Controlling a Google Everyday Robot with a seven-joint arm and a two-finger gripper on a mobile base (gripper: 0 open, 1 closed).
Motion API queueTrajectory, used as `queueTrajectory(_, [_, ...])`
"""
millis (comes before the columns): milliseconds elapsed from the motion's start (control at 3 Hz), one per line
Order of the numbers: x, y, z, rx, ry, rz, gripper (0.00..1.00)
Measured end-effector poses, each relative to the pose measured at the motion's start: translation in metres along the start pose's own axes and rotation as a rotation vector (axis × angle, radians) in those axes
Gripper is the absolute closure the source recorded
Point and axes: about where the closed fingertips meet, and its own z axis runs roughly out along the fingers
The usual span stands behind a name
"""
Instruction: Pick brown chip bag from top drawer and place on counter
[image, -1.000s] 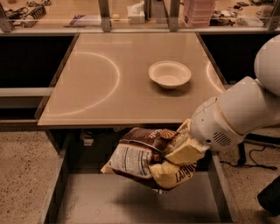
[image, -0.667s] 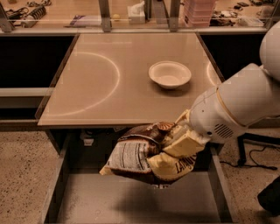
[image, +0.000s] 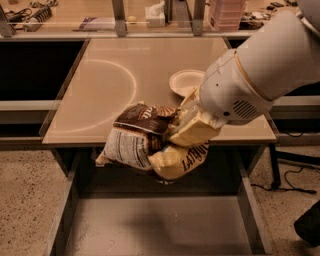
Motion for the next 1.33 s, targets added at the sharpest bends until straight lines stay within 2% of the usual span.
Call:
queueTrajectory(667, [-0.02, -0.039, 0.035, -0.067, -0.075, -0.082, 1.0])
queueTrajectory(1000, [-0.03, -0.068, 0.05, -0.093, -0.076, -0.106, 1.0])
queueTrajectory(1333, [-0.049, -0.098, 0.05, -0.092, -0.057, -0.129, 1.0])
